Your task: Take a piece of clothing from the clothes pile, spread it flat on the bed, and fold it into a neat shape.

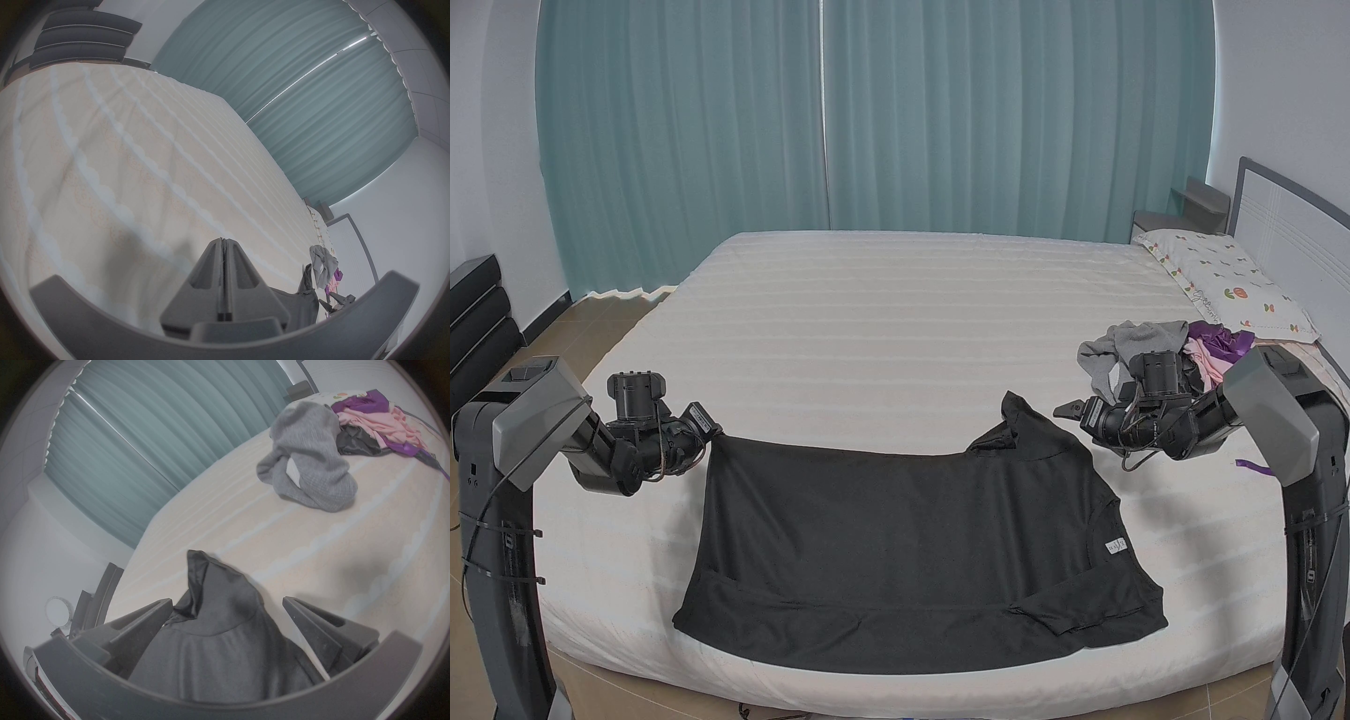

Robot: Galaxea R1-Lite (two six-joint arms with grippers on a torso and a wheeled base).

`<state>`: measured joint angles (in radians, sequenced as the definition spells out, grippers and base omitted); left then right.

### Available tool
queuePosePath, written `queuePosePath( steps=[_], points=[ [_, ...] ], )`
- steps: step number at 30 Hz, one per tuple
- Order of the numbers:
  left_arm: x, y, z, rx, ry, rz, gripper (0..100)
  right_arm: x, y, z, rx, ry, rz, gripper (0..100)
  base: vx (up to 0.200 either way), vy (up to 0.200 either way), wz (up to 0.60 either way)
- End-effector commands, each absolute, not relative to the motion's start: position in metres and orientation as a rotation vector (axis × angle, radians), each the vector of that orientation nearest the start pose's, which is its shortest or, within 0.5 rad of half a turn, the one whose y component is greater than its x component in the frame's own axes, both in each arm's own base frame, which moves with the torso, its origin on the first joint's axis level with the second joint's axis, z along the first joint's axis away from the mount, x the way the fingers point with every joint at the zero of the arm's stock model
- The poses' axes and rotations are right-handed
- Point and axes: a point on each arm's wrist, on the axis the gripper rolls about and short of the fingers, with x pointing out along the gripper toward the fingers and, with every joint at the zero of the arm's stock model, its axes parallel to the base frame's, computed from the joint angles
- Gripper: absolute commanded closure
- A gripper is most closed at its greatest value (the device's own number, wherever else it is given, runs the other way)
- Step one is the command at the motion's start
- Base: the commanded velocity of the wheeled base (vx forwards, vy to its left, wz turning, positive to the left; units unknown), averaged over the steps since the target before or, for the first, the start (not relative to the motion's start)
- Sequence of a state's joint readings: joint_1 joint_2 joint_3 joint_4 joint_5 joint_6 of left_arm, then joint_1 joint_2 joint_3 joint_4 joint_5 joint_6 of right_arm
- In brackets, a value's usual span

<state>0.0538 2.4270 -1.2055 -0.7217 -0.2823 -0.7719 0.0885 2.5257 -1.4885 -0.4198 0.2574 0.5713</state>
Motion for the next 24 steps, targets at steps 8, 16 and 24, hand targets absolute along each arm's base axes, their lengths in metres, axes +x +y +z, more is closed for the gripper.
queuePosePath(
  steps=[8, 16, 24],
  points=[
    [0.446, 0.018, 0.012, -0.838, 0.553, -0.024, 100, 0.5, 0.053, -0.033, 0.622, 0.73, 0.115, 0, 0.0, 0.0, 0.0],
    [0.446, 0.018, 0.012, -0.837, 0.554, -0.023, 100, 0.502, 0.051, -0.031, 0.623, 0.719, 0.112, 100, 0.0, 0.0, 0.0],
    [0.446, 0.018, 0.014, -0.835, 0.546, -0.026, 100, 0.504, 0.042, -0.028, 0.626, 0.7, 0.083, 100, 0.0, 0.0, 0.0]
  ],
)
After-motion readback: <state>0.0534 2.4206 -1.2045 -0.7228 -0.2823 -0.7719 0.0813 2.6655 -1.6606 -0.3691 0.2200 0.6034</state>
